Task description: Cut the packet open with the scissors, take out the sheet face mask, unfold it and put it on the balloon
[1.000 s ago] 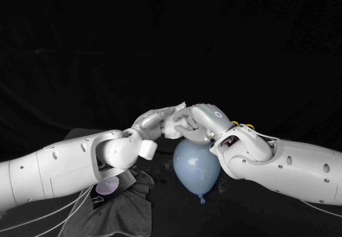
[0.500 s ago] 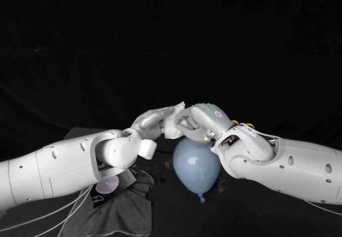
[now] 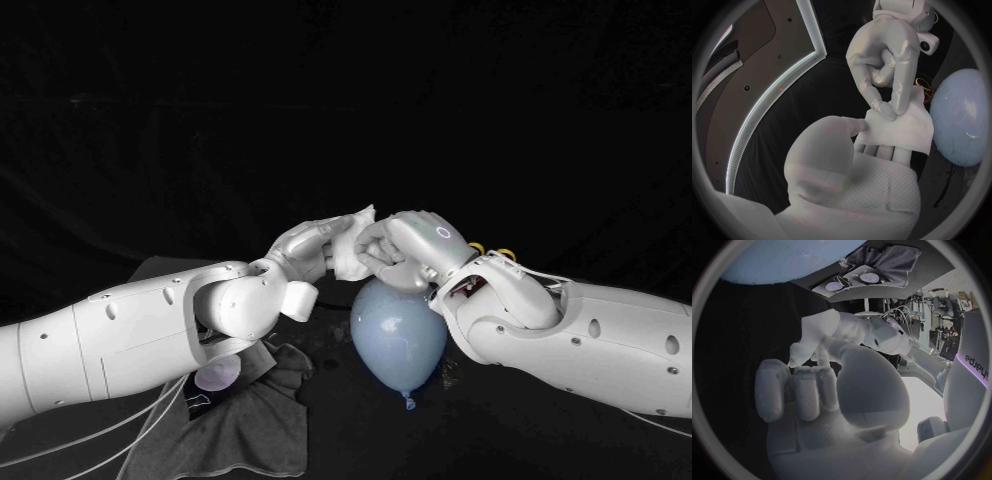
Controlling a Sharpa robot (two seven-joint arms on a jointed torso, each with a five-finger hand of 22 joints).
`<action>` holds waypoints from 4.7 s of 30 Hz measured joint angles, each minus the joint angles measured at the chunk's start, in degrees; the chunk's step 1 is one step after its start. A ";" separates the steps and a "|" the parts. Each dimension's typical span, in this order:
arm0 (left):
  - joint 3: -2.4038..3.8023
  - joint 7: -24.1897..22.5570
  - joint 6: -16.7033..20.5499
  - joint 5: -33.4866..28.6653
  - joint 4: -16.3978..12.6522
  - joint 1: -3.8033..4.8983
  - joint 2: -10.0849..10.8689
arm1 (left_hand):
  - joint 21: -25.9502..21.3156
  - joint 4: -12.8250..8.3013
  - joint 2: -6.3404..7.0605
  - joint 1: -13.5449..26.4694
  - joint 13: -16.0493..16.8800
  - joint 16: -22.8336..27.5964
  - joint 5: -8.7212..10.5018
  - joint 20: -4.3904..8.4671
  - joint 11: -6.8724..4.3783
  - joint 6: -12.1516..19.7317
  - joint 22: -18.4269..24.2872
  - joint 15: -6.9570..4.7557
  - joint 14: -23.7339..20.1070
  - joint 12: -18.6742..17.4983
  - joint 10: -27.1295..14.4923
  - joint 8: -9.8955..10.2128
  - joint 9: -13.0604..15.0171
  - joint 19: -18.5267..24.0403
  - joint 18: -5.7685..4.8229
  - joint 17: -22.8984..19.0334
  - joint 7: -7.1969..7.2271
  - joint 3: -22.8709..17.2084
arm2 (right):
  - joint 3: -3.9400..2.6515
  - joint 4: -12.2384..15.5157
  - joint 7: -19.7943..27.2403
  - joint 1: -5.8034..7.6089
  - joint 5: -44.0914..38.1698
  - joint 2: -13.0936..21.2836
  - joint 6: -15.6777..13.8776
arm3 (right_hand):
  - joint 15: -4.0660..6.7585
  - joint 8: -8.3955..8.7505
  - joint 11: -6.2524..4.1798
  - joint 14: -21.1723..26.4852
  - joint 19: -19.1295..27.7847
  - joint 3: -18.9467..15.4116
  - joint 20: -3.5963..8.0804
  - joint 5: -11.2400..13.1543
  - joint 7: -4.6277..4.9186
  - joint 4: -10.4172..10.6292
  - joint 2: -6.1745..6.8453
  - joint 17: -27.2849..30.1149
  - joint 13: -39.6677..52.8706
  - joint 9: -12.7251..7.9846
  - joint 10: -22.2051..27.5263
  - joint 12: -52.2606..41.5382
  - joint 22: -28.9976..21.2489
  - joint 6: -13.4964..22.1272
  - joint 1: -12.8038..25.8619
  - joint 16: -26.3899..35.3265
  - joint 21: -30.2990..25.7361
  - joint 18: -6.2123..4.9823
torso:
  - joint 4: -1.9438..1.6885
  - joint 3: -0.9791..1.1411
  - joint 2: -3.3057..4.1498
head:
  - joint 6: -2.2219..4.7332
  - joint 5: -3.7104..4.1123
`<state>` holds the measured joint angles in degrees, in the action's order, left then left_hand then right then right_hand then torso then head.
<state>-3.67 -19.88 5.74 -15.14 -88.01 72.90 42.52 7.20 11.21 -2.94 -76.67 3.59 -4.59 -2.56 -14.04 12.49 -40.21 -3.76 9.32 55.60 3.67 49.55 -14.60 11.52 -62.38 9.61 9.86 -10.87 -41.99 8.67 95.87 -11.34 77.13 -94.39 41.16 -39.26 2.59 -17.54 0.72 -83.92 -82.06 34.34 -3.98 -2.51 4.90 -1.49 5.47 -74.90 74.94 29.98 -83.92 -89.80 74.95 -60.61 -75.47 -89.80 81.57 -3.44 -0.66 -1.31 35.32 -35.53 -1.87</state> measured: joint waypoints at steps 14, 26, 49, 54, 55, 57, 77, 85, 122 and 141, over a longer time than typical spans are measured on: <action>0.18 -0.49 -0.13 -0.11 1.14 0.15 -0.09 | 0.03 0.00 0.00 0.00 0.00 0.00 0.00 0.20 0.00 0.00 -0.10 0.00 0.00 0.00 0.00 0.00 0.04 -0.23 1.53 0.00 0.00 0.00 | 0.36 8.14 -0.73 -0.35 0.49 6.20 5.57 | 0.41 -4.37 -0.43 -0.02 -0.29 0.68 0.70 0.00 -0.89 0.11 -0.66 -0.05 0.00 0.86 0.00 0.01 -0.04 0.43 1.46 0.06 -0.03 -0.01 | 0.06 0.00 -0.05 | -0.25 -0.13; 0.17 -0.75 -0.12 -0.16 1.44 0.14 -0.10 | 0.03 0.00 0.00 0.00 0.00 0.00 0.00 0.21 -0.01 -0.23 0.01 0.00 0.00 0.00 0.01 0.00 0.16 -0.20 1.51 -0.01 0.19 0.00 | 0.64 10.99 -0.02 -0.61 2.84 9.90 4.36 | 0.60 -5.22 -0.72 -0.21 0.36 1.47 1.29 -0.01 -0.61 0.88 -0.42 -0.05 -0.03 6.25 -0.10 0.24 0.00 3.56 2.32 0.00 -0.92 0.00 | 0.06 0.02 -0.05 | 0.09 -0.02; 0.17 -0.73 0.13 0.09 0.88 0.14 -0.04 | -3.27 1.20 0.00 0.00 0.06 0.00 0.00 -1.29 -0.92 -2.62 0.13 -0.10 0.53 0.00 4.24 -0.96 1.15 5.87 1.46 0.06 -0.30 1.20 | 0.62 4.93 0.57 -0.93 15.96 6.74 -9.68 | -1.18 3.15 1.79 -0.11 2.26 -8.64 -0.88 -0.05 1.96 13.52 4.40 -0.03 0.01 3.68 -0.15 3.12 -0.04 5.41 9.81 0.18 -3.04 0.02 | 0.01 0.03 0.01 | 0.62 0.88; 0.17 -0.77 0.35 0.15 0.87 0.15 -0.09 | -3.27 1.36 0.00 0.00 0.06 0.00 0.00 -1.62 -1.12 -2.93 0.13 -0.10 0.53 0.00 4.44 -1.13 1.23 6.19 1.45 0.06 -0.37 1.36 | 0.62 4.46 -1.60 -1.07 16.03 5.28 -9.69 | -1.19 3.15 1.79 -0.11 2.26 -9.67 -0.88 -0.05 1.71 14.87 4.40 -0.05 -0.01 3.49 -0.15 3.12 -0.03 4.74 9.81 0.00 -3.04 0.01 | 0.01 0.04 0.03 | 0.63 1.03; 0.17 -0.78 0.40 0.16 0.87 0.15 -0.12 | -3.27 1.36 0.00 0.00 0.06 0.00 0.00 -1.62 -1.12 -2.93 0.13 -0.10 0.52 0.00 4.45 -1.13 1.23 6.18 1.46 0.06 -0.37 1.36 | 0.62 4.36 -2.00 -1.09 16.01 4.99 -9.69 | -1.19 3.15 1.79 -0.11 2.26 -9.82 -0.88 -0.05 1.72 15.02 4.40 -0.05 -0.02 3.47 -0.15 3.12 -0.02 4.58 9.81 0.00 -3.04 0.01 | 0.01 0.04 0.04 | 0.63 1.05; 0.17 -0.78 0.52 0.19 0.87 0.15 -0.18 | -3.27 1.36 0.00 0.00 0.06 0.00 0.00 -1.62 -1.12 -2.93 0.13 -0.10 0.53 0.00 4.44 -1.13 1.22 6.19 1.45 0.06 -0.37 1.36 | 0.62 4.05 -2.82 -1.12 15.90 4.38 -9.70 | -1.19 3.15 1.79 -0.11 2.26 -10.16 -0.88 -0.05 1.45 15.36 4.40 -0.05 -0.04 3.39 -0.15 3.13 -0.01 4.29 9.81 0.00 -3.25 0.01 | 0.01 0.04 0.04 | 0.63 1.10; 0.16 -0.82 1.35 0.29 0.99 0.19 -0.33 | -3.27 1.35 0.00 0.00 0.06 0.16 0.00 -1.42 -0.92 -2.89 0.12 -0.08 0.50 0.00 4.63 -1.13 1.27 6.39 1.43 -0.10 -0.40 1.35 | 0.58 0.59 -8.16 -1.27 11.50 0.56 -10.24 | -0.93 3.12 1.20 0.10 2.05 -11.75 -0.65 -0.05 0.76 15.96 5.37 0.00 0.00 3.36 0.00 3.21 -0.01 2.60 6.85 0.14 -3.25 0.01 | 0.01 0.04 0.02 | 0.77 1.27; 0.16 -0.83 1.59 0.26 1.01 0.20 -0.31 | -3.27 1.35 0.00 0.00 0.06 0.24 0.00 -1.61 -0.92 -3.08 0.12 -0.08 0.49 0.00 4.63 -1.13 1.27 6.58 1.43 -0.08 -0.20 1.35 | 0.58 -0.38 -9.50 -1.27 10.13 -0.37 -10.53 | -0.73 2.90 0.91 -0.10 1.84 -11.90 -0.44 -0.05 0.48 15.81 4.59 -0.02 0.01 3.36 -0.11 3.23 -0.04 1.92 5.61 0.00 -3.25 0.01 | 0.01 0.04 0.03 | 0.73 1.27; 0.13 -0.91 2.51 0.26 0.99 0.22 -0.43 | -3.31 1.35 0.00 0.00 0.05 0.00 0.00 -1.61 -0.93 -3.30 0.08 -0.09 0.50 0.00 4.62 -1.35 1.30 7.00 1.05 0.07 -0.41 1.35 | 0.52 -0.81 -11.46 -1.41 8.92 -1.48 -12.74 | 1.34 -2.65 -1.55 0.09 0.82 0.20 1.42 -0.28 -1.05 5.98 2.47 -0.02 0.01 6.30 -0.11 1.33 -0.04 -0.12 -4.73 0.00 -2.92 0.09 | 0.01 0.02 -0.02 | 0.62 1.32; 0.16 -1.41 2.39 0.40 2.08 0.27 -0.56 | -3.30 1.35 0.00 0.00 0.05 0.00 0.00 -1.61 -0.93 -3.29 0.06 -0.09 0.50 0.00 5.04 -1.34 1.35 7.00 1.08 -0.03 -0.41 1.35 | 0.56 0.81 -10.34 -1.47 12.81 0.37 -12.27 | 1.33 -3.75 -1.54 0.10 0.83 1.70 1.41 -0.37 -1.34 4.98 2.80 -0.05 -0.03 6.96 -0.11 1.34 0.00 0.14 -2.74 0.19 -2.92 0.10 | 0.04 0.02 -0.03 | 0.69 1.27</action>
<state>-3.51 -21.29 8.13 -14.73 -85.92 73.17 41.97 3.89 12.56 -2.93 -76.67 3.64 -4.59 -2.56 -15.66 11.56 -43.50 -3.70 9.23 56.10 3.67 54.59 -15.95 12.87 -55.38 10.69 9.83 -11.28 -40.63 9.23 96.68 -21.68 75.66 -81.58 41.53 -51.54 3.92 -21.29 -0.82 -83.82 -81.23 36.04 -2.57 -2.87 3.57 3.49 8.28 -74.95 74.91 36.94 -84.04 -88.47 74.95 -60.47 -78.21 -89.61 78.65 -3.34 -0.62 -1.29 35.29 -34.84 -0.60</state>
